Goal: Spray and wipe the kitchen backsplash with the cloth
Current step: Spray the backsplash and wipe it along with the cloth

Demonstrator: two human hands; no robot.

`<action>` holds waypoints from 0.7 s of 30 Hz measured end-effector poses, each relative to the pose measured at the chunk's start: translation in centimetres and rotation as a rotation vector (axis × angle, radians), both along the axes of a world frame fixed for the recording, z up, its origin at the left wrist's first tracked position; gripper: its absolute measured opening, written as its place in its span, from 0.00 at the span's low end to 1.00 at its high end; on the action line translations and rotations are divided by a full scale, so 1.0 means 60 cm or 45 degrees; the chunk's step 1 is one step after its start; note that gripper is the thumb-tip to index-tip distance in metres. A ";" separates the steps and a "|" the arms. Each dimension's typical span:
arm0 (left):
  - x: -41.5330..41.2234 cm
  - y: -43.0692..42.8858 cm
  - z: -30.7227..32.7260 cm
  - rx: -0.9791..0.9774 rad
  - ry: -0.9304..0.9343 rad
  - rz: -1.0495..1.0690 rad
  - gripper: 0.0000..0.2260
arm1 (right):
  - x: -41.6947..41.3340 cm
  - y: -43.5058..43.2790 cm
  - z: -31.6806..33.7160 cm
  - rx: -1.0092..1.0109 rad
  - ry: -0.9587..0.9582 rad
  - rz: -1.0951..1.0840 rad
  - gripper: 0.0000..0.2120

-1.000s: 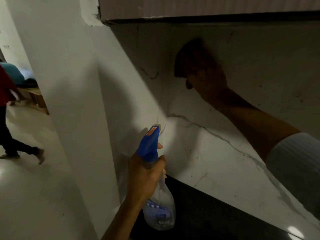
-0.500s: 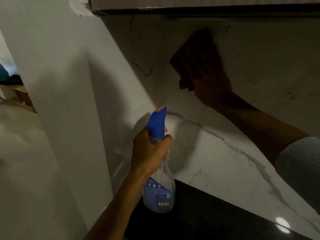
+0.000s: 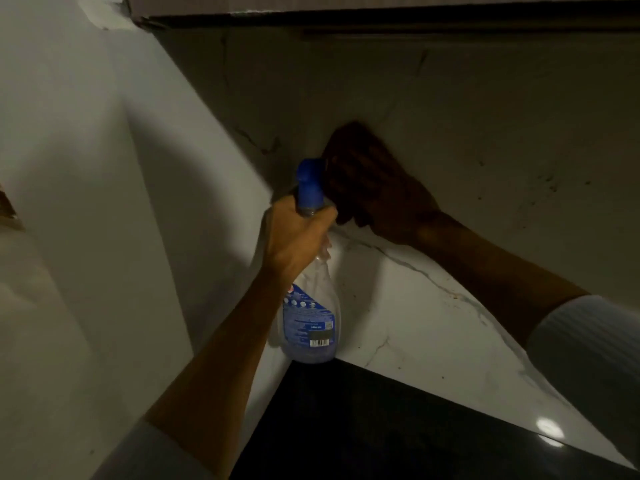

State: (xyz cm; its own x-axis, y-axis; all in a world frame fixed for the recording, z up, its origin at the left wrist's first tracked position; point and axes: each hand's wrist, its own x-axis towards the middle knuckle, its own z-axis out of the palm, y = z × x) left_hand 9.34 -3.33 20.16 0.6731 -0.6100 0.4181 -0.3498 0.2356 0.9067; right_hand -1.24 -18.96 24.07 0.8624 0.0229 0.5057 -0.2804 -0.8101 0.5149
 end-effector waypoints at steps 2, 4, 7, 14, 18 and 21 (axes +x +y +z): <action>0.002 -0.006 -0.007 0.019 0.015 0.031 0.05 | -0.003 0.006 -0.007 0.118 -0.019 0.134 0.23; 0.006 -0.007 -0.020 0.047 0.038 0.044 0.05 | 0.002 0.007 0.003 0.046 -0.102 0.107 0.23; 0.010 -0.006 -0.043 0.070 0.091 0.025 0.05 | 0.017 0.002 0.031 -0.054 -0.385 0.062 0.19; 0.006 -0.020 -0.078 0.082 0.084 0.140 0.08 | 0.033 -0.009 -0.025 -0.116 -0.166 0.168 0.21; 0.001 -0.021 -0.099 0.058 0.206 0.151 0.08 | 0.021 -0.011 -0.058 0.004 0.134 0.222 0.22; 0.000 -0.016 -0.114 0.039 0.243 0.143 0.08 | 0.018 -0.006 -0.030 -0.027 0.104 0.173 0.24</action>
